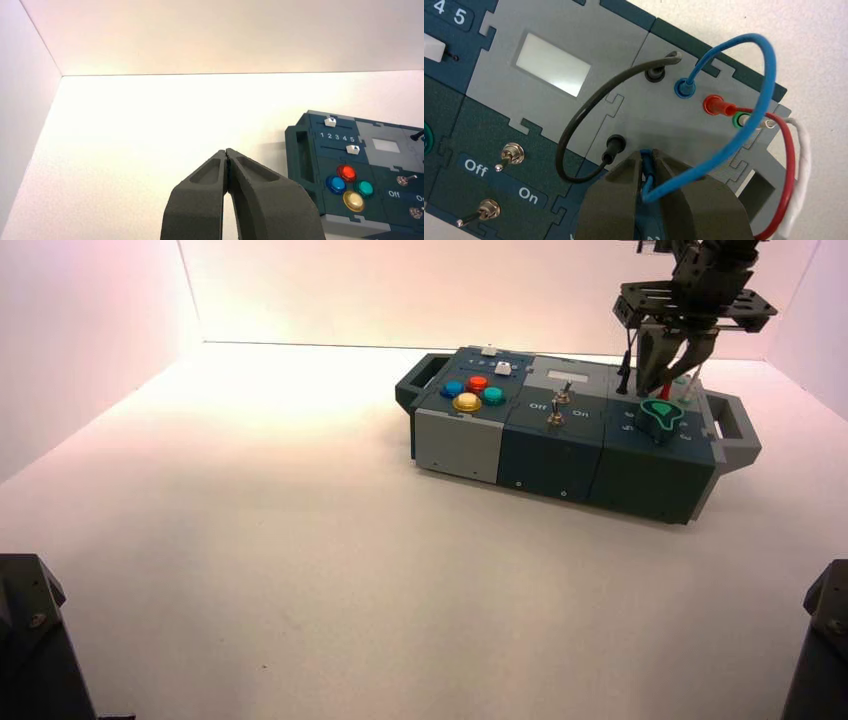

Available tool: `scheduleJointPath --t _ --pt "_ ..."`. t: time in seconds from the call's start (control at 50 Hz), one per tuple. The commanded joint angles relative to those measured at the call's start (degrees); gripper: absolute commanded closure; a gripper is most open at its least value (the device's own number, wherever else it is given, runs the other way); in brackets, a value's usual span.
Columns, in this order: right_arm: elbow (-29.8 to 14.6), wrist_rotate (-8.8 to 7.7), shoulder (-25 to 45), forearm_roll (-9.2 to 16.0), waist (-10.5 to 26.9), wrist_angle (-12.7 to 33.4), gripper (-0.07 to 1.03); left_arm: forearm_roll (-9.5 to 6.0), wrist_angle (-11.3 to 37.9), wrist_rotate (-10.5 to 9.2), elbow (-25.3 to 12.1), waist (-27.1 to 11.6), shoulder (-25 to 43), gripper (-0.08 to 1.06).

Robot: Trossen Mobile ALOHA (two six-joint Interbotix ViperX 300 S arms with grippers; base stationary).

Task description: Insert the blue wire.

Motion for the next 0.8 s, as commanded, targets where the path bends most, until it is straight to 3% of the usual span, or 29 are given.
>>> scheduleJointPath --t 0.02,0.6,0.8 --pt "-0.79 0.09 0.18 -0.09 -0.35 -0.88 0.98 0.09 -0.62 0.18 -1.67 0.09 -0.26 1.01" --pt "-0.88 -0.09 0.88 0.00 0.00 -1.05 0.98 0.09 -0.62 0.18 -1.93 0.09 0.53 1.00" --pt "-0.79 -0.09 1.32 0.00 0.00 -0.97 0.82 0.09 -0.70 0.18 -2.29 0.09 0.88 1.01"
